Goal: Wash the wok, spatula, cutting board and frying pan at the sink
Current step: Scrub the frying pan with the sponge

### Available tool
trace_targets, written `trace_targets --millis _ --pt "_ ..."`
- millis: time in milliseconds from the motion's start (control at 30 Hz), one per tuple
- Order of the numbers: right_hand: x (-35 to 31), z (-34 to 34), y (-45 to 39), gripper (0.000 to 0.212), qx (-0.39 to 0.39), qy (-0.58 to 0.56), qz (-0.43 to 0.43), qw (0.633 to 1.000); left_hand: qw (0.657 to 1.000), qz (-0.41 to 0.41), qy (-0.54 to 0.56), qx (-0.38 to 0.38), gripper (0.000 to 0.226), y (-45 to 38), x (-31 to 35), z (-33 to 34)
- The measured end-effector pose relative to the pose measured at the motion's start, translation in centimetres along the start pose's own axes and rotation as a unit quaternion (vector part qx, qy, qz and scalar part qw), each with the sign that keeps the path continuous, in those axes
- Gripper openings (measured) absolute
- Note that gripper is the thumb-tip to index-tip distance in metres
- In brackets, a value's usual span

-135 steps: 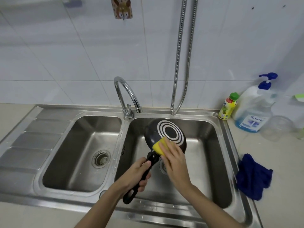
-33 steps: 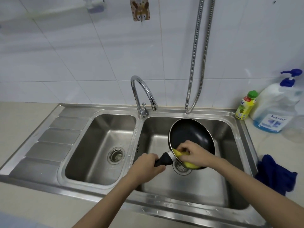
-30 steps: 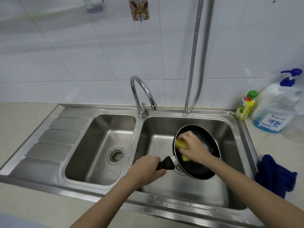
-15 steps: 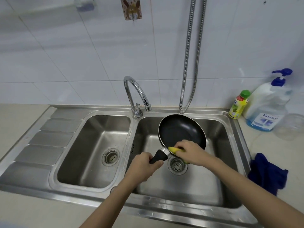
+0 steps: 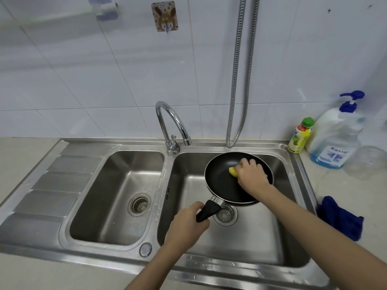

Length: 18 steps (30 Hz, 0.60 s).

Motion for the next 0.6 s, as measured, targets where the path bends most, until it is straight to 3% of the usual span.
trace_targets --millis 100,200,267,367,467,600 --pt "-0.1 -0.9 1.1 0.035 0.006 -0.104 -0.084 0.991 0.998 -0.033 0.052 0.002 0.023 -0.6 -1.4 0.2" --pt "-0.7 -4.2 3.4 0.035 0.173 -0.188 -0.165 0.953 0.995 -0.043 0.087 -0.018 0.015 -1.2 -1.9 0.3" --pt "-0.1 -5.8 4.7 0.035 0.269 -0.233 -0.132 0.925 0.996 -0.024 0.079 -0.041 0.011 -1.5 -1.7 0.5" --pt "2.0 -7.0 5.8 0.034 0.363 -0.322 -0.005 0.874 0.995 -0.016 0.051 -0.082 0.016 -1.6 -2.1 1.4" --pt "3.5 -6.1 6.5 0.035 0.378 -0.375 0.066 0.844 0.990 -0.028 0.069 -0.119 0.017 -1.6 -2.8 2.1" --pt "2.0 -3.6 7.5 0.037 0.325 -0.352 -0.003 0.878 0.964 -0.042 0.190 -0.180 0.019 -1.6 -2.8 2.0"
Point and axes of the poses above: each hand's wrist, its own y-axis away from the middle knuckle, its own z-axis out of the palm, x = y × z, the point moved 7 cm from there along -y, towards the middle knuckle, and after that the axes turned 5 degrees about x, right-handed, at the moved point
